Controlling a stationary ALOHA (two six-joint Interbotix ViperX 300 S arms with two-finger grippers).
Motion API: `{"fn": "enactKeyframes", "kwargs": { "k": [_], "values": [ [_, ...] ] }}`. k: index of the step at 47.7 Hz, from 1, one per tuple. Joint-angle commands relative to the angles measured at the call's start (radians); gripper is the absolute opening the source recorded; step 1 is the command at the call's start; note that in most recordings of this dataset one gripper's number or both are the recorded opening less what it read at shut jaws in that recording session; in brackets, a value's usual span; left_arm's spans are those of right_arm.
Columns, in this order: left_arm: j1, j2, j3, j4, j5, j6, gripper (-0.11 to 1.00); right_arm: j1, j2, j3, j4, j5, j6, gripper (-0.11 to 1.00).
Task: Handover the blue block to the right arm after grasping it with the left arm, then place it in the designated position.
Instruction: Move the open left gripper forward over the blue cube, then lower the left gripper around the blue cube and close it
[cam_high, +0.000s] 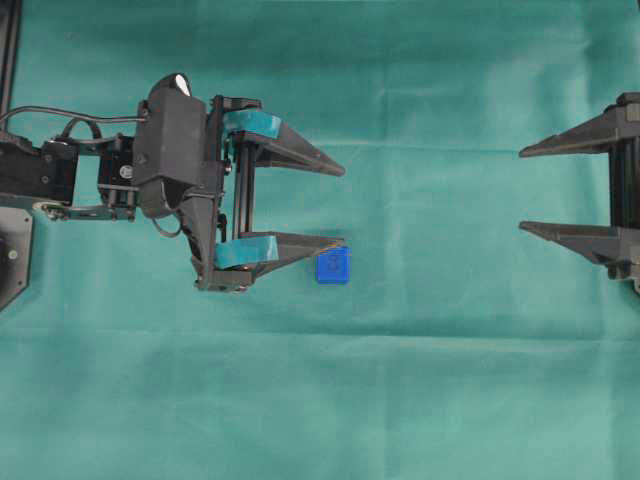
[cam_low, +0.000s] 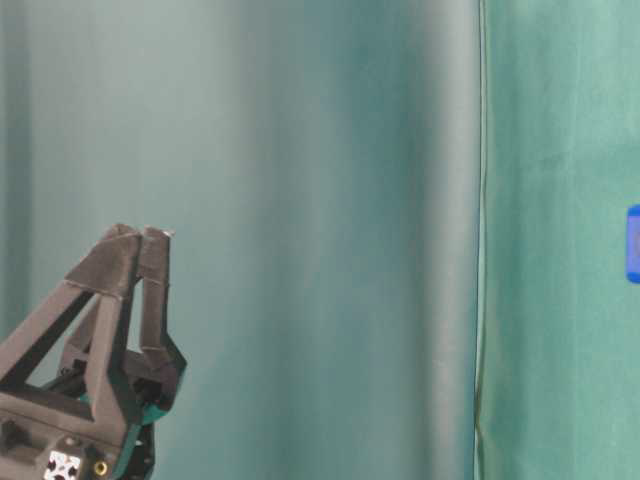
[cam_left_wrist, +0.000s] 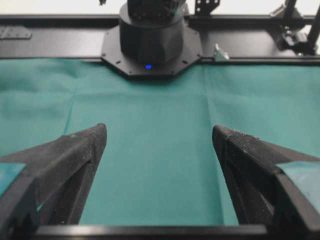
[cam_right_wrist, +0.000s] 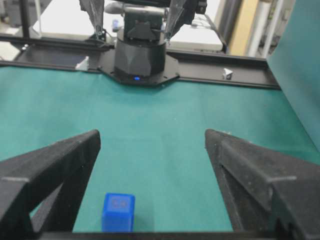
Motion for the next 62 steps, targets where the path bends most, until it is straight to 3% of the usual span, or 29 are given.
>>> {"fn": "enactKeyframes", "kwargs": {
  "k": [1,35,62],
  "values": [
    [-0.002,-0.009,-0.026,-0.003,0.021,-0.008,1.00,-0.003,0.005,-0.026,0.000,-0.005,-0.002,0.94],
    [-0.003,0.132,-0.293,0.003,0.716,-0.032,1.00,-0.003,0.012,-0.029,0.002,0.008,-0.002,0.94],
    [-0.003,0.146,-0.316,0.005,0.753,-0.023,1.00,-0.003,0.012,-0.029,0.000,0.020,-0.002,0.94]
  ]
}}
